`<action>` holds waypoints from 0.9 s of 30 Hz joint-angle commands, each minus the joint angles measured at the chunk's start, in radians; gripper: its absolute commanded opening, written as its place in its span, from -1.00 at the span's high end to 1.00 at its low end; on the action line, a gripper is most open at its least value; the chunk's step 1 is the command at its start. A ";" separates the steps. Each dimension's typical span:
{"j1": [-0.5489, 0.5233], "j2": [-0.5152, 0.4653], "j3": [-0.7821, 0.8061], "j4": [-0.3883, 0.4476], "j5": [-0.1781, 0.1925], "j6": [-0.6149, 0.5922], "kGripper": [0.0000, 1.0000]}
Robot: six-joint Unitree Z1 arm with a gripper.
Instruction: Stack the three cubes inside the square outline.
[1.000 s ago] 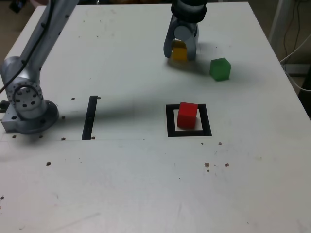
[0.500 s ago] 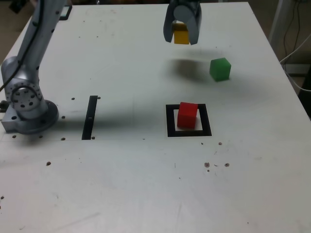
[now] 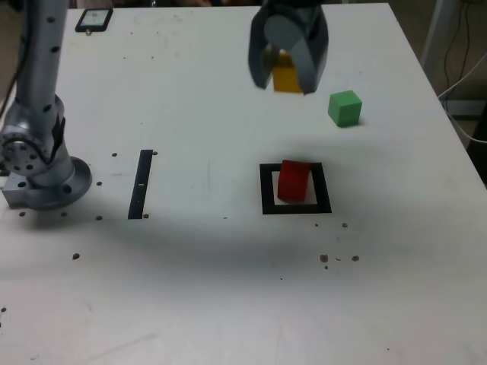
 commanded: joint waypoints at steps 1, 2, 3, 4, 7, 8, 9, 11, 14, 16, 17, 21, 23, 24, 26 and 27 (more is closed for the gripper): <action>-0.053 -0.018 0.033 -0.003 -0.010 -0.065 0.59; -0.075 -0.021 0.045 -0.003 -0.014 -0.093 0.59; -0.094 -0.023 0.055 -0.003 -0.018 -0.119 0.59; -0.112 -0.024 0.065 -0.003 -0.022 -0.144 0.59; -0.155 -0.022 0.089 -0.005 -0.032 -0.214 0.59; -0.167 -0.019 0.094 -0.007 -0.035 -0.237 0.59; -0.178 -0.015 0.098 -0.010 -0.037 -0.259 0.59; -0.198 -0.002 0.100 -0.019 -0.042 -0.301 0.59; -0.222 0.027 0.097 -0.046 -0.051 -0.352 0.59; -0.231 0.052 0.095 -0.071 -0.059 -0.372 0.59; -0.232 0.063 0.094 -0.082 -0.061 -0.375 0.59; -0.230 0.101 0.093 -0.106 -0.056 -0.376 0.59; -0.226 0.114 0.095 -0.110 -0.047 -0.373 0.59; -0.225 0.120 0.096 -0.111 -0.042 -0.372 0.59; -0.222 0.128 0.098 -0.112 -0.034 -0.369 0.59; -0.221 0.130 0.099 -0.112 -0.031 -0.369 0.59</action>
